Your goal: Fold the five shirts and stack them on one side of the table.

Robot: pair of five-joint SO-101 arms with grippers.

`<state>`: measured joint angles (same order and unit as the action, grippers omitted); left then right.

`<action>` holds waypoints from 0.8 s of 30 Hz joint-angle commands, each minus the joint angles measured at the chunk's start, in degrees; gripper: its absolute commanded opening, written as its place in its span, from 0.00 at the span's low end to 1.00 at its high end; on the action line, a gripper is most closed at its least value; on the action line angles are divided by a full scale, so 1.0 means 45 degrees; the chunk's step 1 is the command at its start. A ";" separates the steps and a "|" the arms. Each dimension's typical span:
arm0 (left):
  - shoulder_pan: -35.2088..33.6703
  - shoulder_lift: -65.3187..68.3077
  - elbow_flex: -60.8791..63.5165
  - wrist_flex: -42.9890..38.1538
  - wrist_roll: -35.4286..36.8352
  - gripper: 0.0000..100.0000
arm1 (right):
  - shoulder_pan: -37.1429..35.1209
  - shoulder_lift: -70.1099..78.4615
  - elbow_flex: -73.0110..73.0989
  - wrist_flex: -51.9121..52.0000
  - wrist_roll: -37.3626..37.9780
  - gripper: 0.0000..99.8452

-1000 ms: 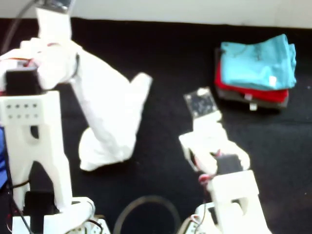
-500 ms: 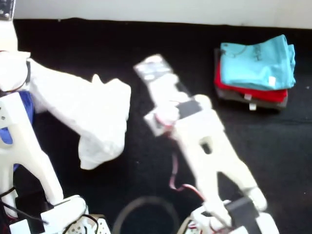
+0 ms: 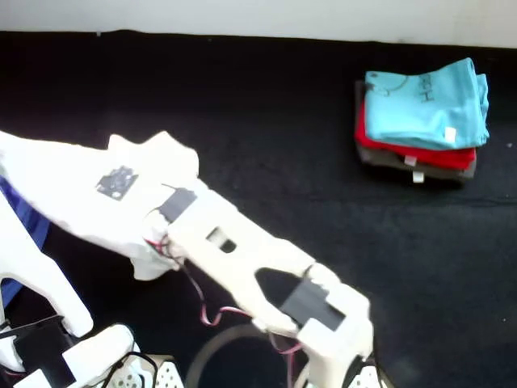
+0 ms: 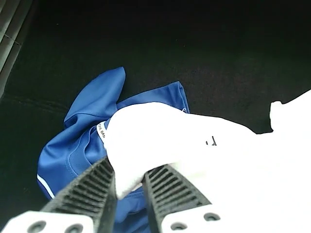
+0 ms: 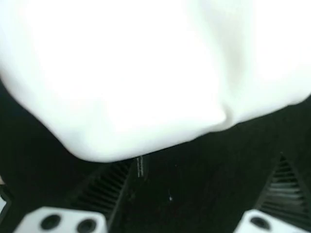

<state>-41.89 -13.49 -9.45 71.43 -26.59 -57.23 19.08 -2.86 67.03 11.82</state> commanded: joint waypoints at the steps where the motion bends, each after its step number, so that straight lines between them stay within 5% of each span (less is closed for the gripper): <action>1: -0.0088 -0.0479 -0.0049 -0.0254 -0.0137 0.01 | -0.0147 0.1592 -0.1788 -0.0381 -0.0117 0.37; 5: -0.0049 -0.0518 -0.0049 -0.0195 -0.0117 0.01 | 0.0088 0.3663 -0.3878 -0.0147 -0.0117 0.32; 9: -0.0049 -0.0420 -0.0029 0.0567 -0.0117 0.01 | 0.0615 0.5187 -0.6125 0.0830 -0.0098 0.00; 19: 0.0987 -0.0400 0.0654 0.1035 -0.0078 0.01 | 0.5226 0.5441 -1.2063 0.5558 0.0000 0.01; 24: 0.2510 -0.0537 0.0752 0.1133 0.0234 0.01 | 0.8039 0.5011 -1.5893 0.7336 0.1778 0.01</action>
<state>-35.12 -13.49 -4.44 76.00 -26.59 -28.22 46.07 -63.34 96.40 15.52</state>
